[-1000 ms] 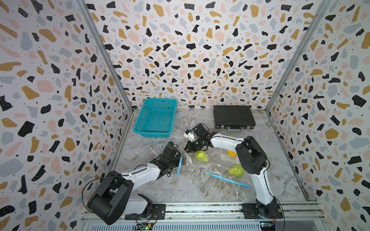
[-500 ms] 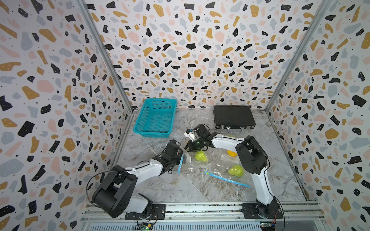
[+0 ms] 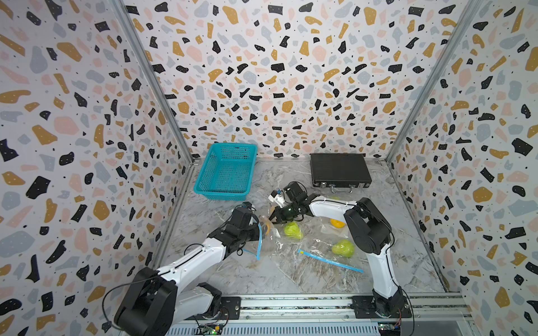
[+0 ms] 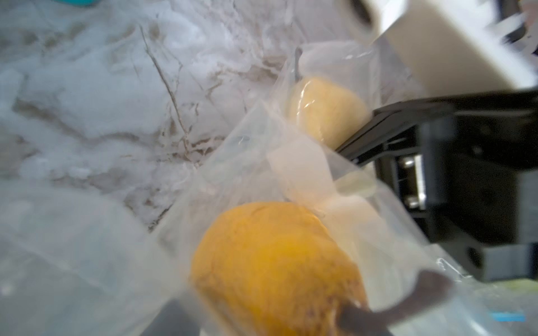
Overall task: Open the zip-top bag and take out the pear
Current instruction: Pick up the pear from the zipper food storage bag.
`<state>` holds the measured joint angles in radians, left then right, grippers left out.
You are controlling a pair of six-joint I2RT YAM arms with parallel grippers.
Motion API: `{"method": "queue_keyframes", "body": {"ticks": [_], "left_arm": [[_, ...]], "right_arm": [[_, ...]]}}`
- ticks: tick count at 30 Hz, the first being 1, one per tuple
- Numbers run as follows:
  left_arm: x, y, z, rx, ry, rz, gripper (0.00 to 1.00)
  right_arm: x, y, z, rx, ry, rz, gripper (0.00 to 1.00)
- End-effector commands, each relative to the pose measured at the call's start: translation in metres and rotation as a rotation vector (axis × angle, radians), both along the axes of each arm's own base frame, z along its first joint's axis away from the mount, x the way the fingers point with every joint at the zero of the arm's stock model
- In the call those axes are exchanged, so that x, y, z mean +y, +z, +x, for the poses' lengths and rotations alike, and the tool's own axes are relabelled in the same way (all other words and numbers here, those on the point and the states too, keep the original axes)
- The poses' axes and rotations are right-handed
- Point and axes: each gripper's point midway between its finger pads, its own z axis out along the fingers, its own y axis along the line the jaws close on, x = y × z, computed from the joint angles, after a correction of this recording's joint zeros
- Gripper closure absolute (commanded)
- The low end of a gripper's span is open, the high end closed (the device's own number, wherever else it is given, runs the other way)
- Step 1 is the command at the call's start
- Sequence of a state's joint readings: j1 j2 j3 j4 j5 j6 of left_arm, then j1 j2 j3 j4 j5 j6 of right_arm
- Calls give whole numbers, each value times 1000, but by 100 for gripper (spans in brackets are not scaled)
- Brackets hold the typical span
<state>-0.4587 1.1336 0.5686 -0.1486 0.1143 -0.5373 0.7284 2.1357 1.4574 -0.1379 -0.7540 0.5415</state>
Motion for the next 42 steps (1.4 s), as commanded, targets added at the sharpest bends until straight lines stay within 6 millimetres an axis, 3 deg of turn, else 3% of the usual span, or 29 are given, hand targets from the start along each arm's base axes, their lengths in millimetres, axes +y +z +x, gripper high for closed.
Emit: {"method": "queue_keyframes", "body": {"ticks": [1, 5, 9, 16, 20, 24, 28, 33, 38, 42], "left_arm": [[5, 16, -14, 24, -36, -11, 60], [15, 26, -36, 68, -45, -23, 61], [33, 31, -56, 112, -8, -8, 61], [41, 62, -54, 90, 42, -24, 61], [60, 81, -46, 45, 97, 33, 60], [85, 93, -28, 11, 177, 52, 61], [110, 112, 13, -50, 263, 41, 62], [140, 137, 102, -114, 324, -38, 62], [176, 127, 198, -102, 381, -88, 63], [186, 97, 258, -49, 361, -117, 62]], "right_arm": [[-34, -38, -13, 112, -58, -171, 98], [-42, -38, -4, 97, -104, -178, 98], [-45, -25, 4, 63, -139, -148, 98], [-68, 11, 27, -13, -259, -100, 95], [-84, 36, 40, -50, -332, -58, 91], [-85, 59, 44, -89, -347, -17, 86], [-84, 82, 48, -120, -350, 40, 79], [-83, 109, 43, -162, -304, 94, 67], [-87, 116, 28, -192, -244, 101, 54], [-92, 104, 19, -190, -211, 70, 51]]}}
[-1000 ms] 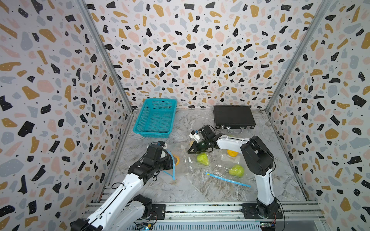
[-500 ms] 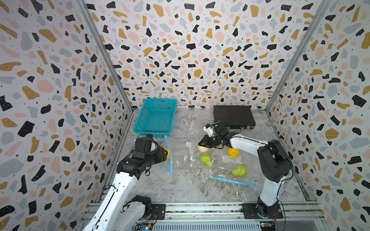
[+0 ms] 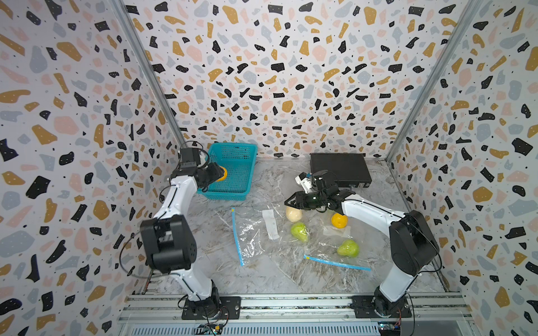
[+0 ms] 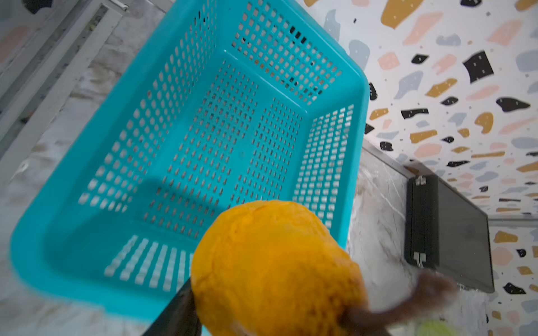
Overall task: Open the zip-top bag and take out the pear
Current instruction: Pick up the pear from the zipper food storage bag, then place the pear in the basket.
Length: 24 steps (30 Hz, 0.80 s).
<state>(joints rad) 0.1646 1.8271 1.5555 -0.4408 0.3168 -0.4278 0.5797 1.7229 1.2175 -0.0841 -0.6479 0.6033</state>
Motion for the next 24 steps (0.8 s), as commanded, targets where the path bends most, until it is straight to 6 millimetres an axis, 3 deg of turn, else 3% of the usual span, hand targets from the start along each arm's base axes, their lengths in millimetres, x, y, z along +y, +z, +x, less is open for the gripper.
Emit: {"method": "queue_keyframes", "body": {"ticks": [1, 4, 7, 8, 9, 11, 14, 17, 20, 24], "left_arm": [[-2, -4, 38, -36, -48, -47, 60], [-5, -19, 55, -14, -68, -91, 53], [-8, -27, 53, 15, -84, -107, 33], [-8, -25, 49, 15, -83, -112, 29], [-9, -18, 43, -3, -83, -123, 14], [-7, 12, 28, -68, -63, -129, 0], [-10, 57, -14, -147, -45, -129, 1], [-19, 67, -74, -147, -28, -116, 1], [-36, 50, -136, -144, -7, -189, 1], [-46, 6, -205, -53, 40, -200, 3]], "right_arm": [[-7, -1, -13, -15, 51, -20, 50], [-8, -4, -16, -9, 60, -21, 50], [-8, -8, -18, -2, 67, -23, 49], [-7, -9, -18, 1, 70, -22, 48], [-7, -10, -19, 7, 76, -21, 48], [-6, -11, -20, 10, 84, -18, 47], [-9, -9, -24, -1, 91, -30, 47], [-15, -12, -27, -3, 88, -66, 46], [-16, -14, -30, 19, 100, -91, 47], [-14, -14, -31, 46, 119, -93, 47]]}}
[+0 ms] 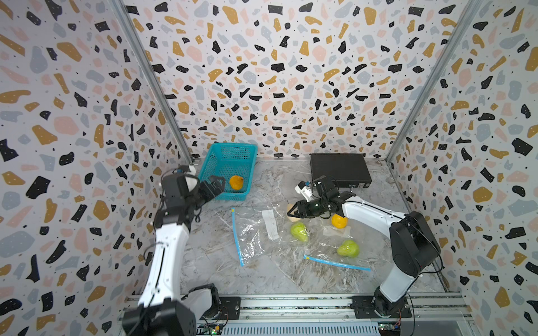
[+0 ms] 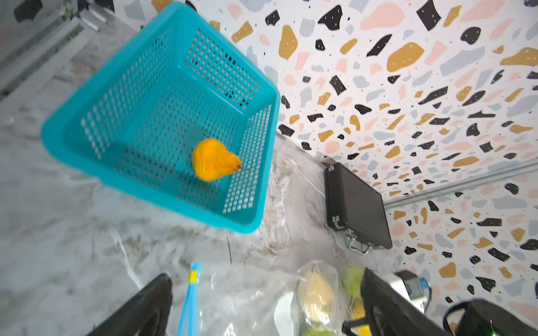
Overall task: Open the zip-top bag and take out the pear
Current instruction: Place the pear in the basket, then adjust the zipper food storage bag at the center of the board.
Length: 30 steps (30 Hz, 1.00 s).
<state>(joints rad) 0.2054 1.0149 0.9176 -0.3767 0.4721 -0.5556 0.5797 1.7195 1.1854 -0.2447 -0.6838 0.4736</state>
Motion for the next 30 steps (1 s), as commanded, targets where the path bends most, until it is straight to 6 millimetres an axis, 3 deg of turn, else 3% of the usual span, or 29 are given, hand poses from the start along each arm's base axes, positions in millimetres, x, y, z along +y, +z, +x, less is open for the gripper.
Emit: {"method": "queue_keyframes", "body": {"ticks": [1, 5, 7, 9, 13, 20, 26, 30], "left_arm": [[-7, -64, -42, 189, 29, -48, 6], [-9, -97, -72, 282, 44, -48, 19], [-6, -116, -80, 336, 63, -32, 36], [-4, -129, -86, 373, 74, -21, 62], [-6, -140, -84, 395, 72, -46, 85], [-36, -169, -71, 450, -48, -122, 85], [-63, -173, -61, 442, -130, -160, 81], [-84, -168, -56, 407, -186, -211, 78]], "right_arm": [[1, 17, -1, -16, 23, 7, 47], [-1, 18, 0, -18, 14, -12, 48], [-5, 19, 2, -26, 4, -31, 48], [-8, 21, 2, -35, 2, -52, 49], [-12, 22, 2, -36, -6, -68, 51], [-36, 16, 16, -17, -85, -98, 53], [-63, 6, 32, 4, -152, -121, 55], [-66, -12, 31, 42, -147, -151, 62]]}}
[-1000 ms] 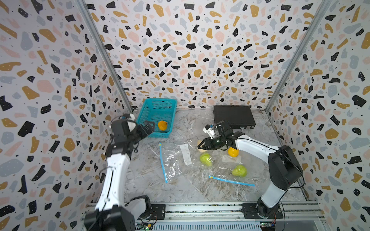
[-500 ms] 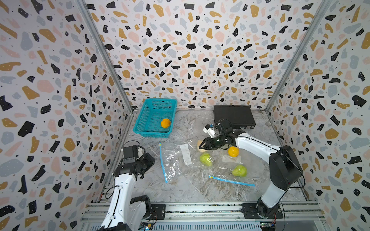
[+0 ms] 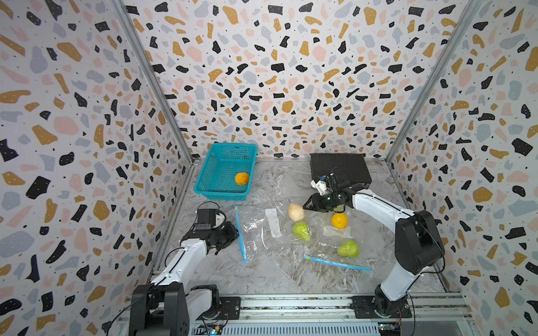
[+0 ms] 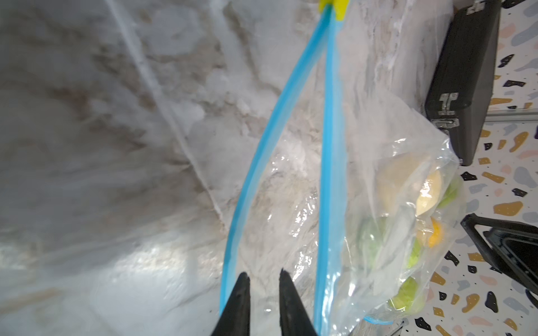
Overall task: Open the zip-top bag and take out the pear
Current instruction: Adjust the zipper food storage bag at the center of the board.
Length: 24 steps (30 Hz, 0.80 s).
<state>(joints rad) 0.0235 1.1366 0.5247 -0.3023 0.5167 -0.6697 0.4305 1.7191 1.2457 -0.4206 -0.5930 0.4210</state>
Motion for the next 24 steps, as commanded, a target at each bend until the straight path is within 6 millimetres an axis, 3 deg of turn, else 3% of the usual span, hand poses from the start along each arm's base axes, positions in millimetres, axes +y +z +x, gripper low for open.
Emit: {"method": "queue_keyframes", "body": {"ticks": [1, 6, 15, 20, 24], "left_arm": [[-20, 16, 13, -101, -35, -78, 76], [-33, 32, 10, -155, -57, -139, 68], [-42, 27, 5, -159, -60, -201, 65], [-50, 30, 7, -186, -68, -249, 60], [-56, 30, 6, -206, -72, -291, 54]], "right_arm": [[-4, -10, -12, 30, 16, -33, 62], [-12, -34, -19, 58, 11, -84, 61], [-31, -59, -33, 71, -9, -171, 50], [-20, -69, -34, 99, 7, -125, 48], [-6, -71, -34, 105, 35, -104, 58]]}}
